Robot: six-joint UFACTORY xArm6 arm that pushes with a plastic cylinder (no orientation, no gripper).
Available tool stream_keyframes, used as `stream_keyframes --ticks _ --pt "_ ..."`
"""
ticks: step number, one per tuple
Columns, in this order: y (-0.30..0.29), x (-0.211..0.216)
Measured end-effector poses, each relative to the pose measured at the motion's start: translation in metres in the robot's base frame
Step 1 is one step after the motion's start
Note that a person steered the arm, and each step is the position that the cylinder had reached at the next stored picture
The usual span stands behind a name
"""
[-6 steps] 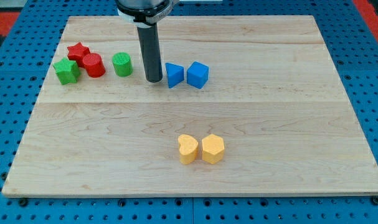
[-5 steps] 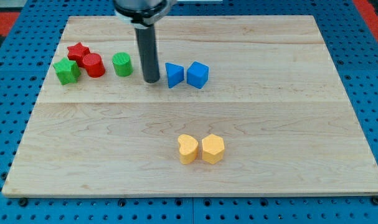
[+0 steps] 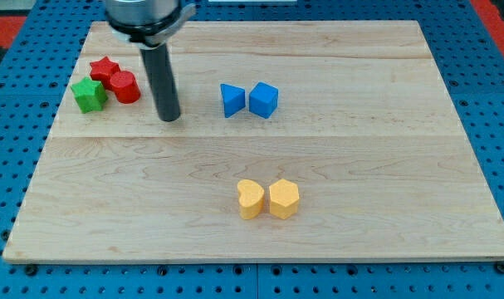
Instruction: Move the red circle horizontal to the blue cube
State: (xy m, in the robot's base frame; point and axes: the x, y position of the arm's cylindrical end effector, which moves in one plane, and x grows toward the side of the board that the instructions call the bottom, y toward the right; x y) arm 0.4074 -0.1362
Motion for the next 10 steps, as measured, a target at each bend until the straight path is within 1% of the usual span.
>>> stream_keyframes --ticks 1,2,3,5,6,7,9,10 --pt "-0.039 0.000" --pt "-0.062 -0.023" --pt "-0.064 -0.063" --pt "-0.062 -0.107" --pt "-0.088 -0.136" --pt "-0.064 -0.152" --pt "0.117 -0.133" --pt "0.111 -0.132"
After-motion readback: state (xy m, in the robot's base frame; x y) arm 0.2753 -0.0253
